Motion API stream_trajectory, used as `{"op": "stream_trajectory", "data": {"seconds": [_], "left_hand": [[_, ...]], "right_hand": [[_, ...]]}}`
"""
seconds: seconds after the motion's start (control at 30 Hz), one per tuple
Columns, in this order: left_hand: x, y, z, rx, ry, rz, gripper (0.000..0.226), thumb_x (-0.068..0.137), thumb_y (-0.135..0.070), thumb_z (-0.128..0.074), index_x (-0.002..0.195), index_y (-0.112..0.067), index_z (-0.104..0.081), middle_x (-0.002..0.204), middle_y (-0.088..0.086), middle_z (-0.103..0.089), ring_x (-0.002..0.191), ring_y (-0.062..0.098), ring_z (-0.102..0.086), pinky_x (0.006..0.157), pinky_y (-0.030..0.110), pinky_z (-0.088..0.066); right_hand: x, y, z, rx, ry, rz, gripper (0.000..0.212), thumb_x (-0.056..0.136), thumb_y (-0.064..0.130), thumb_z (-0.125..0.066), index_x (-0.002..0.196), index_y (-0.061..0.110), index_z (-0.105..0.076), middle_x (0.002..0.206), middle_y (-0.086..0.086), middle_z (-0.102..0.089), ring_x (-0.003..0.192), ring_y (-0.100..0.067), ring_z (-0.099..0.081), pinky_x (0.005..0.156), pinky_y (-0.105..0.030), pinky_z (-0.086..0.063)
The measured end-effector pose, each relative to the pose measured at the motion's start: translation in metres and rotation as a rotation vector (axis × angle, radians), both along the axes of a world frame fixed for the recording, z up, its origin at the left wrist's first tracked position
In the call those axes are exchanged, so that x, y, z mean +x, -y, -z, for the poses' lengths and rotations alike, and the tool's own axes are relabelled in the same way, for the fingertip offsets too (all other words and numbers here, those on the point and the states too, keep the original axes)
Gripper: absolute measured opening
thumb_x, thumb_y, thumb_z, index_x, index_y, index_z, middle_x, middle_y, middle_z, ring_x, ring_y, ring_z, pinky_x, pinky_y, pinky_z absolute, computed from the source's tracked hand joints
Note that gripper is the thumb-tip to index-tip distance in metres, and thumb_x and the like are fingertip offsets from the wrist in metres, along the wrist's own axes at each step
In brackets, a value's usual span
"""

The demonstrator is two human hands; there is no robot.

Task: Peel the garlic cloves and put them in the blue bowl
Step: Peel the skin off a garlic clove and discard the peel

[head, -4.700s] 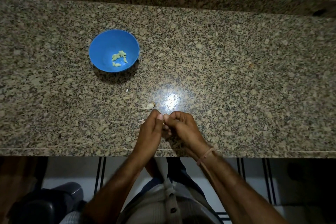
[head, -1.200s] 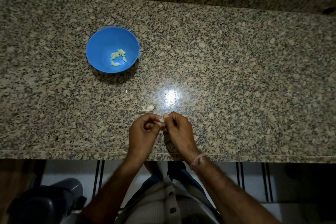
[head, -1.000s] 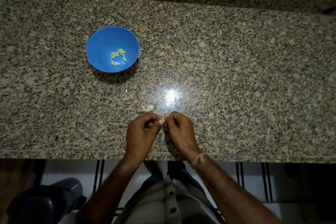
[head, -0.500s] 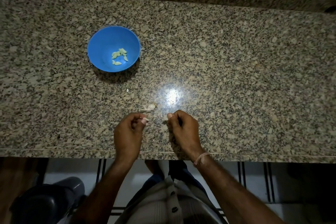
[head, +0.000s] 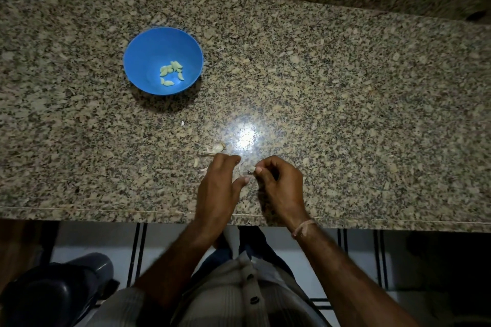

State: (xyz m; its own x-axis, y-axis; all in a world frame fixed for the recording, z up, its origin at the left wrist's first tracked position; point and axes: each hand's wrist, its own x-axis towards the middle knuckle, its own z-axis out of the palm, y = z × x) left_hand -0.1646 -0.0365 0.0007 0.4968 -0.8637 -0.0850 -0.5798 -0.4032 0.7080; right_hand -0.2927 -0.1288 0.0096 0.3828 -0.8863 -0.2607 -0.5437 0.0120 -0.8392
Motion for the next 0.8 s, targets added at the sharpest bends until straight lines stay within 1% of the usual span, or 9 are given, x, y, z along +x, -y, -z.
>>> {"op": "stream_trajectory", "data": {"seconds": [0.1, 0.2, 0.27, 0.37, 0.47, 0.57, 0.67, 0.73, 0.8], "left_hand": [[-0.003, 0.012, 0.005, 0.014, 0.045, 0.034, 0.039, 0.094, -0.026, -0.077, 0.127, -0.016, -0.059, 0.119, 0.003, -0.055, 0.102, 0.023, -0.059, 0.070, 0.040, -0.053], [0.001, 0.015, 0.003, -0.010, 0.037, -0.018, 0.019, 0.092, -0.013, -0.076, 0.108, -0.016, -0.067, 0.102, 0.001, -0.058, 0.089, 0.022, -0.058, 0.066, 0.037, -0.049], [0.003, 0.015, 0.002, -0.003, 0.079, 0.003, 0.013, 0.091, -0.007, -0.075, 0.094, -0.016, -0.066, 0.090, -0.001, -0.055, 0.082, 0.020, -0.053, 0.063, 0.035, -0.043], [0.005, 0.016, 0.004, 0.039, 0.179, 0.049, 0.021, 0.087, 0.000, -0.075, 0.084, -0.016, -0.061, 0.079, -0.003, -0.048, 0.079, 0.020, -0.047, 0.059, 0.035, -0.038], [0.004, 0.018, 0.003, 0.074, 0.217, 0.047, 0.031, 0.084, 0.009, -0.070, 0.080, -0.018, -0.057, 0.077, -0.005, -0.050, 0.078, 0.016, -0.046, 0.057, 0.032, -0.036], [0.006, 0.018, -0.003, -0.021, -0.048, -0.095, 0.028, 0.091, 0.005, -0.058, 0.078, -0.020, -0.060, 0.075, -0.005, -0.061, 0.071, 0.015, -0.059, 0.057, 0.037, -0.051], [0.011, 0.011, -0.007, -0.024, -0.382, -0.281, 0.023, 0.095, -0.009, -0.064, 0.077, -0.022, -0.065, 0.071, -0.003, -0.067, 0.067, 0.020, -0.063, 0.063, 0.037, -0.056], [0.016, 0.004, -0.006, -0.015, -0.578, -0.367, 0.022, 0.097, -0.010, -0.066, 0.078, -0.021, -0.067, 0.066, -0.003, -0.064, 0.061, 0.018, -0.058, 0.063, 0.039, -0.054], [0.020, -0.007, -0.011, -0.042, -0.709, -0.423, 0.026, 0.099, -0.007, -0.063, 0.077, -0.019, -0.066, 0.057, -0.004, -0.058, 0.051, 0.014, -0.049, 0.058, 0.032, -0.044]], "right_hand": [[-0.004, 0.001, 0.003, -0.024, -0.007, 0.008, 0.016, 0.094, 0.011, -0.071, 0.082, 0.022, -0.072, 0.077, 0.010, -0.072, 0.075, -0.009, -0.069, 0.071, -0.036, -0.058], [-0.005, 0.001, 0.005, -0.054, -0.014, 0.003, 0.015, 0.093, 0.011, -0.072, 0.082, 0.022, -0.072, 0.076, 0.011, -0.073, 0.075, -0.006, -0.069, 0.070, -0.035, -0.057], [-0.005, 0.001, 0.005, -0.058, -0.022, -0.003, 0.014, 0.093, 0.012, -0.073, 0.082, 0.022, -0.072, 0.076, 0.011, -0.072, 0.074, -0.005, -0.068, 0.069, -0.031, -0.057], [-0.004, 0.001, 0.006, -0.067, -0.030, -0.012, 0.013, 0.093, 0.014, -0.073, 0.083, 0.022, -0.072, 0.075, 0.011, -0.072, 0.074, -0.005, -0.068, 0.068, -0.029, -0.056], [-0.003, 0.000, 0.003, -0.042, -0.039, -0.004, 0.012, 0.094, 0.015, -0.072, 0.083, 0.022, -0.072, 0.076, 0.010, -0.073, 0.074, -0.004, -0.069, 0.069, -0.027, -0.057], [-0.002, 0.001, 0.000, 0.042, -0.031, 0.047, 0.011, 0.093, 0.016, -0.074, 0.083, 0.022, -0.074, 0.078, 0.008, -0.076, 0.076, -0.005, -0.072, 0.072, -0.026, -0.060], [-0.001, -0.001, -0.001, 0.153, 0.018, 0.111, 0.010, 0.092, 0.015, -0.076, 0.083, 0.020, -0.075, 0.079, 0.004, -0.078, 0.078, -0.011, -0.075, 0.077, -0.031, -0.063], [0.003, -0.006, -0.002, 0.257, 0.073, 0.117, 0.009, 0.093, 0.014, -0.076, 0.085, 0.016, -0.076, 0.080, -0.001, -0.078, 0.078, -0.014, -0.076, 0.078, -0.036, -0.064], [0.012, -0.013, -0.003, 0.370, 0.159, 0.118, 0.008, 0.094, 0.010, -0.074, 0.087, 0.010, -0.076, 0.081, -0.010, -0.078, 0.075, -0.018, -0.074, 0.077, -0.039, -0.063]]}}
